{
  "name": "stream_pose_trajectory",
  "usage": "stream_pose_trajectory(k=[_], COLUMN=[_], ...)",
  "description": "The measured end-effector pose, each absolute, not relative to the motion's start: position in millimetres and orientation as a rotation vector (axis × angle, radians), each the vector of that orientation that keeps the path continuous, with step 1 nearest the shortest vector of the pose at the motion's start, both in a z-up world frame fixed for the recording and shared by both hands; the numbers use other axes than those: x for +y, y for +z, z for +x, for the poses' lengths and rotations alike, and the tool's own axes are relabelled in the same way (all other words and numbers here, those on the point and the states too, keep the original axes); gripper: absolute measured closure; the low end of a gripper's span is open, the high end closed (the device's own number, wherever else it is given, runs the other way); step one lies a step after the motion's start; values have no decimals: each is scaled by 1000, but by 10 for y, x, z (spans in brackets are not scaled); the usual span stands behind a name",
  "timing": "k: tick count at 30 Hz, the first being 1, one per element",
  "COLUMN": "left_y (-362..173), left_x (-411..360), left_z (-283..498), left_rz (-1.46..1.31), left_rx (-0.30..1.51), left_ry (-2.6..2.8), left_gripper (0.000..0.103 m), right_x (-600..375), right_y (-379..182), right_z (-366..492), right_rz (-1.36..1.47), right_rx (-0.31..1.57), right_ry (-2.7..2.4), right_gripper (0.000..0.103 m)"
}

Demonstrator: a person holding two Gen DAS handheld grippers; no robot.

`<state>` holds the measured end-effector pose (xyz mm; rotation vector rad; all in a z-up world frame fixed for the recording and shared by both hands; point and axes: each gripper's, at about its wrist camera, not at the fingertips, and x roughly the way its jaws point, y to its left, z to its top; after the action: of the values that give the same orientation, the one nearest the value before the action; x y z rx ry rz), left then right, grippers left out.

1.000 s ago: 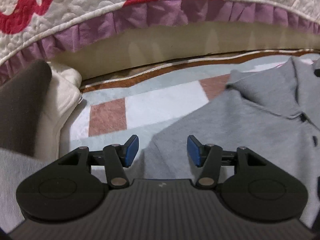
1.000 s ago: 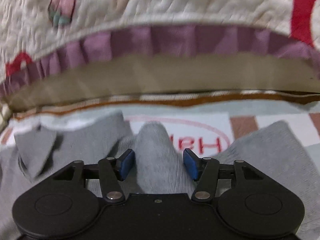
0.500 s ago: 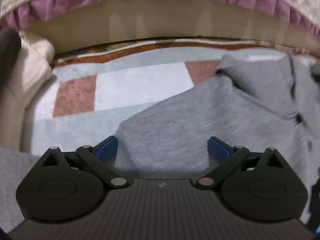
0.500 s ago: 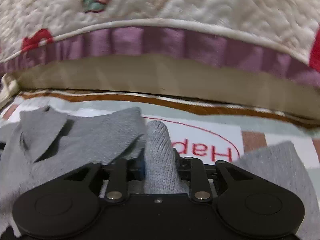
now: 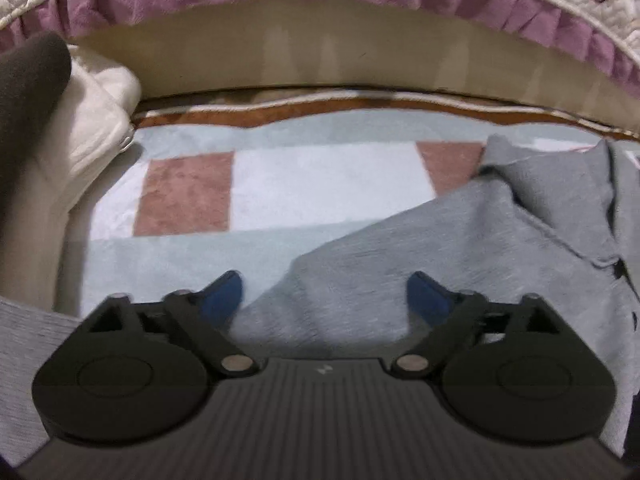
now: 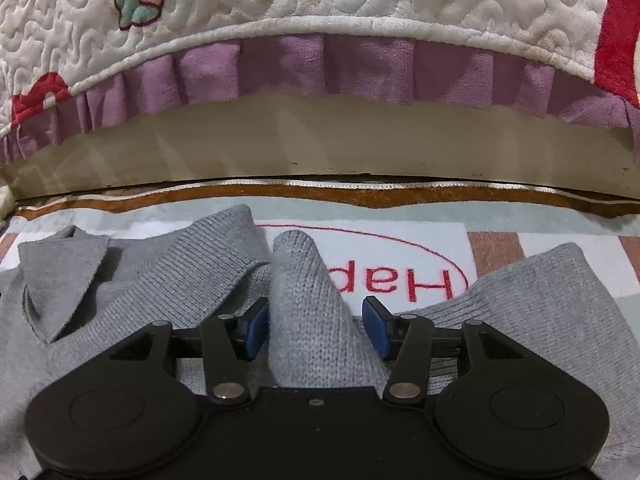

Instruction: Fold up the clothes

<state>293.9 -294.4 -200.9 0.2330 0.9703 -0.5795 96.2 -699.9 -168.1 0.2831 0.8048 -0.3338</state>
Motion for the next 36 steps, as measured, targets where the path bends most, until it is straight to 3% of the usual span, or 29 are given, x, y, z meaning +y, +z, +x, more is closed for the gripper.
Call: stream_pose_trajectory(k=[1,2,3,4,5,8,9,10,12,18,24,26,29,31,36], left_y=[-2007,-1977,-1933,-1888,-1844,-1812,-1808,-1799,-1757,-1527,-1219,-1334,-1617,-1780,-1602], left_x=[-2967,-2995,-3027,-3059,-3089,-3217,-3253,-3285,-3345,-3477,-3718,-3749,-3669,-3578,-3352], left_z=[2911,2892,2886,2884,2874,2750,2709,2682,2655,2784,2887,2994,3108,3147,3212], left_rz=[243,245,231,212,196,318,365,395,458,595,624,627,595,558,303], left_rx=[959,958,968,981,982,922,900,884,836,639,397,441,577,656,716], left_ry=[-597,-601,-609,-621,-630,-618,-611,-599,-570,-490,-415,-400,-384,-381,-397], left_gripper=[18,34,65,86,88,89,90,90,91,92,91,89,77,77,63], right_x=[-7007,-7014,-7026,-7033,-7033,-7006,-6973,-6929,-6850,-6698,-6515,-6579,-6801,-6889,-6871], right_y=[-1682,-1683,-1680,-1677,-1670,-1656,-1662,-1668,-1637,-1359,-1077,-1072,-1356,-1446,-1133], right_z=[962,962,957,957,951,935,935,937,950,966,994,1030,1220,1236,1125], right_rz=[285,287,297,304,308,298,283,259,218,122,-3,26,138,194,230], right_rx=[803,802,800,799,798,799,806,809,785,609,368,354,566,658,521], right_ry=[-331,-329,-330,-331,-332,-325,-283,-249,-260,-369,-472,-491,-481,-509,-495], right_gripper=[47,47,47,47,46,50,68,69,82,87,87,82,68,62,56])
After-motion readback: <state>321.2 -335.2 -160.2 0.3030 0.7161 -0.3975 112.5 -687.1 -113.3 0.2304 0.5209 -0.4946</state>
